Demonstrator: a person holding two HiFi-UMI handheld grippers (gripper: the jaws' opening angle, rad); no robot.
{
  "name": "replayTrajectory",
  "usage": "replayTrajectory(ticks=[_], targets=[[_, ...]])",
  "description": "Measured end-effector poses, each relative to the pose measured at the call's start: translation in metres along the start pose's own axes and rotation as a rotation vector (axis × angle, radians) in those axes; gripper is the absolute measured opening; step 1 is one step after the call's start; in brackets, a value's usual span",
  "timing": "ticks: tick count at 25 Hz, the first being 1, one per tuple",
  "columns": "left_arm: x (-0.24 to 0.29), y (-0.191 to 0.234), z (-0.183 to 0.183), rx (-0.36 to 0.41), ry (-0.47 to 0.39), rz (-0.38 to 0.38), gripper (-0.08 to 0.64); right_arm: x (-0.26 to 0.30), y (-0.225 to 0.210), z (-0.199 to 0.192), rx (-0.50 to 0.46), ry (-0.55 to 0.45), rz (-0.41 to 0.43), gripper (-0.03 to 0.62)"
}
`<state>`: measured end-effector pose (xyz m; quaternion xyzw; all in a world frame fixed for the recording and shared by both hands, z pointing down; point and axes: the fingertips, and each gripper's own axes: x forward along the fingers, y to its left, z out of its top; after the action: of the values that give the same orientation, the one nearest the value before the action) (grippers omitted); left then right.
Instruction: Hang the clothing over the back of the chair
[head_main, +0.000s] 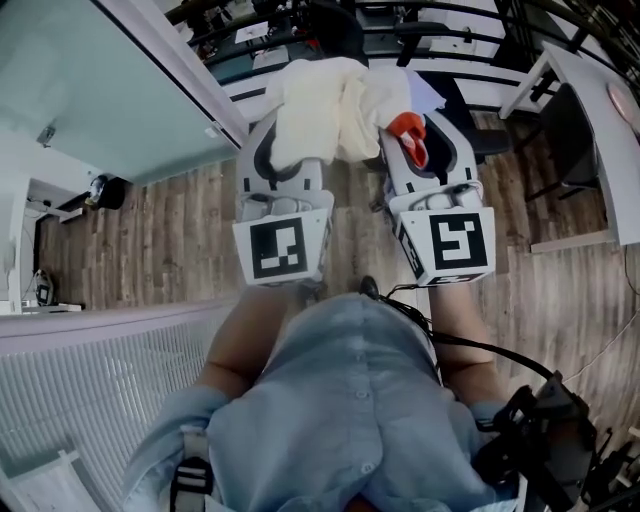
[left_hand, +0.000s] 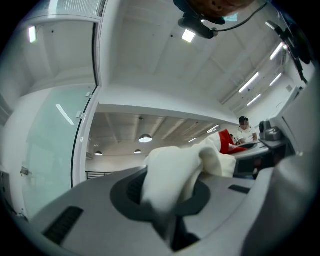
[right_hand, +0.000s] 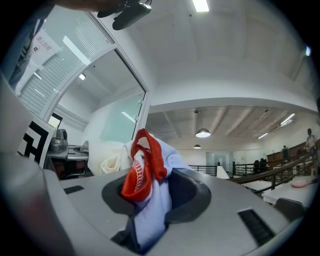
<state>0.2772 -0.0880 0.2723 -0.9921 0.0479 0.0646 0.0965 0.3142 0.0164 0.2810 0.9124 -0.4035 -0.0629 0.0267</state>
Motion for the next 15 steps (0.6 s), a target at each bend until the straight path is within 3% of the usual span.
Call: replayTrajectory(ticks=[5, 15], targets=[[0.026, 0.003, -0.003, 0.01, -0.011, 0.048, 0.064, 0.026, -0.018, -0.003, -0.003, -0.03, 0.045, 0.126], [0.08, 0.03, -0.024, -0.028, -0.015, 0.064, 0.064, 0.088, -0.031, -0.019, -0.016, -0.029, 0.063, 0.126]])
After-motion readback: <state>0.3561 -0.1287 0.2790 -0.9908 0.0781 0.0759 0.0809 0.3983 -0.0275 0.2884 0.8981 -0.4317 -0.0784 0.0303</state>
